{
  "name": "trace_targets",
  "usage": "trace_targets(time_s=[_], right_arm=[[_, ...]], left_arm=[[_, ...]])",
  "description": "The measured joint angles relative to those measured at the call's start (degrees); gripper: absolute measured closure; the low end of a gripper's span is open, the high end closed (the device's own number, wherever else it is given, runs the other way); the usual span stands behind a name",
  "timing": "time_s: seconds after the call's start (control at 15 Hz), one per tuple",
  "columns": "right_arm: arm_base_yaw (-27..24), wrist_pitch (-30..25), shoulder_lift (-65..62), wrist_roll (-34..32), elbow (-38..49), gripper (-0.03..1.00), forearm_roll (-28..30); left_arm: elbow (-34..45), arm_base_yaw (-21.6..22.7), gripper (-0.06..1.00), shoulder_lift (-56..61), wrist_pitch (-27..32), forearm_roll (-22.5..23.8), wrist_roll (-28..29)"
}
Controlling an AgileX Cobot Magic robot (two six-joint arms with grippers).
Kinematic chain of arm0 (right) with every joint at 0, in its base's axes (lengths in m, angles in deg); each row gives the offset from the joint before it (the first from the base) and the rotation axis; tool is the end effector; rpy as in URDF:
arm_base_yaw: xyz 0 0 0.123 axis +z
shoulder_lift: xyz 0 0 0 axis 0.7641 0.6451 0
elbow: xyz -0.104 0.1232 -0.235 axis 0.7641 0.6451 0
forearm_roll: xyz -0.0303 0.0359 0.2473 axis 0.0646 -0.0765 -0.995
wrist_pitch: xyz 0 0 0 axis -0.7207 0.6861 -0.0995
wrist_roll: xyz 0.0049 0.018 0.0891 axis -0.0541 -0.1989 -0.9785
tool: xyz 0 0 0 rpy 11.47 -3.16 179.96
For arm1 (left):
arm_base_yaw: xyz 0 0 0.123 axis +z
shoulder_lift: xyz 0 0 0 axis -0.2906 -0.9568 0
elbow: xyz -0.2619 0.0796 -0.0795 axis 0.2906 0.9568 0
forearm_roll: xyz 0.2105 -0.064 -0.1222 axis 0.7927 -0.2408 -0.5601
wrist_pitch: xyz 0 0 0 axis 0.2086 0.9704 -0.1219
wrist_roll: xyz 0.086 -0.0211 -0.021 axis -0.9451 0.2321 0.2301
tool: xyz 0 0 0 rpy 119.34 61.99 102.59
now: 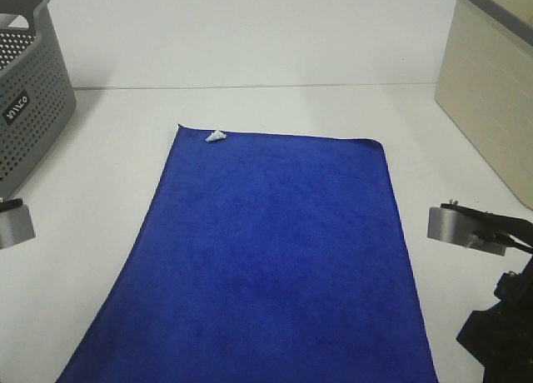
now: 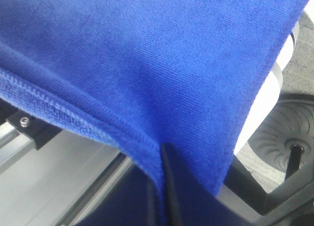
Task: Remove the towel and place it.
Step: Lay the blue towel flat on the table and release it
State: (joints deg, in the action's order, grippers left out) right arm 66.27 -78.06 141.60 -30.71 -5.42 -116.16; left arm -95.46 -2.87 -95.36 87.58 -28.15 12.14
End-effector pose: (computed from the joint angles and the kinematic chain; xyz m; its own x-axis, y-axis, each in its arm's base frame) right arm 0.1452 0.0901 0.1852 -0.9219 -0.2985 0.2469 -0.1482 0.8606 0.4873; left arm 0.1328 -0.1007 0.2054 -0.9205 0.3853 0.0652 0.2890 0.7836 -0.5499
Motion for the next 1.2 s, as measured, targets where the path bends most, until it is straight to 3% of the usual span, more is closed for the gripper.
trace_targets(time_s=[0.33, 0.6, 1.2], right_arm=[[0.00, 0.57, 7.96, 1.66, 0.23, 0.95, 0.57], [0.00, 4.18, 16.56, 2.98, 0.11, 0.95, 1.32], [0.00, 8.31, 24.92, 4.13, 0.00, 0.95, 1.09]], left_arm=[[0.57, 0.00, 0.94, -10.66, -3.78, -1.43, -4.13], [0.40, 0.00, 0.94, -21.26, -8.42, -3.55, -8.25], [-5.56, 0.00, 0.94, -34.95, -9.80, -3.27, -10.20]])
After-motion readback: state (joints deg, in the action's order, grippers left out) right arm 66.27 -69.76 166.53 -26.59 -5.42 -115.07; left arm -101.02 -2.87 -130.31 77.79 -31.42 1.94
